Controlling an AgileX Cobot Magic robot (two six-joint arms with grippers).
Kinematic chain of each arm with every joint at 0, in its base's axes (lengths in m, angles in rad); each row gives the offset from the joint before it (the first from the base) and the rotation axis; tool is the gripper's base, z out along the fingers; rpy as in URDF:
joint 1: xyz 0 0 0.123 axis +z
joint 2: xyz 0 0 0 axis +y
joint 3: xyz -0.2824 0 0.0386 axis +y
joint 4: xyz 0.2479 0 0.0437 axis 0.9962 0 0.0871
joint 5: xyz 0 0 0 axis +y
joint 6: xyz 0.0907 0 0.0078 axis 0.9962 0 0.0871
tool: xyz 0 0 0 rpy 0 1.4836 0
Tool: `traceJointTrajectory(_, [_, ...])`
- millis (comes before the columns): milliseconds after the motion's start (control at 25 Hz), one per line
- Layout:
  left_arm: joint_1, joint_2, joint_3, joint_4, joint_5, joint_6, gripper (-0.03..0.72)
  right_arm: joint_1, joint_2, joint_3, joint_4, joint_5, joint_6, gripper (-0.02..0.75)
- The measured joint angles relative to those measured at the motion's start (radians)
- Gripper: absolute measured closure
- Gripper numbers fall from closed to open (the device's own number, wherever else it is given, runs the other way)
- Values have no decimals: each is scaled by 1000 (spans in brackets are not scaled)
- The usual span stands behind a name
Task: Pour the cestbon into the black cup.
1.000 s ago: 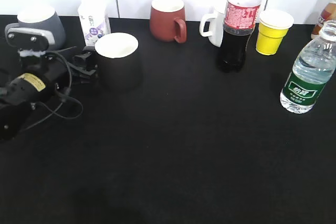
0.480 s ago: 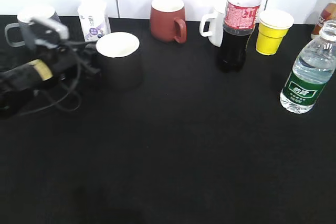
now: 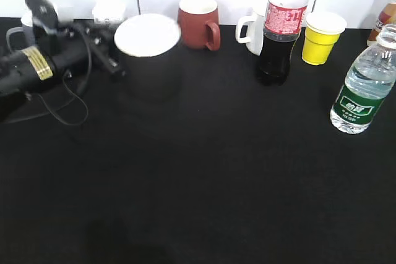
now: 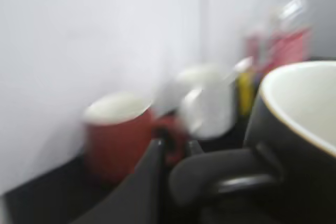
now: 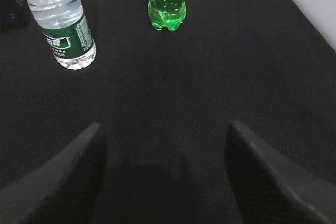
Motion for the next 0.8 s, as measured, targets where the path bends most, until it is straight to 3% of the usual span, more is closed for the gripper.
traceJointTrajectory(120, [-43, -66, 38, -24, -6, -43, 619, 0, 0, 0, -6, 0, 0, 204])
traceJointTrajectory(400, [-45, -80, 39, -33, 67, -99, 620, 0, 92, -4, 28, -8, -28, 204])
traceJointTrajectory(440, [-45, -80, 39, -34, 76, -100, 620, 0, 157, -17, 29, -85, -54, 204])
traceJointTrajectory(560, [-45, -80, 39, -33, 87, -100, 620, 0, 408, -8, 111, -538, -69, 204])
traceJointTrajectory(640, [-45, -80, 39, -33, 91, -100, 620, 0, 556, 105, 147, -840, -71, 204])
traceJointTrajectory(760, [-45, -80, 39, -33, 91, -100, 620, 0, 683, 342, 53, -1350, -57, 248])
traceJointTrajectory(800, [-45, -80, 39, -33, 91, -100, 620, 0, 725, 371, 4, -1444, -40, 251])
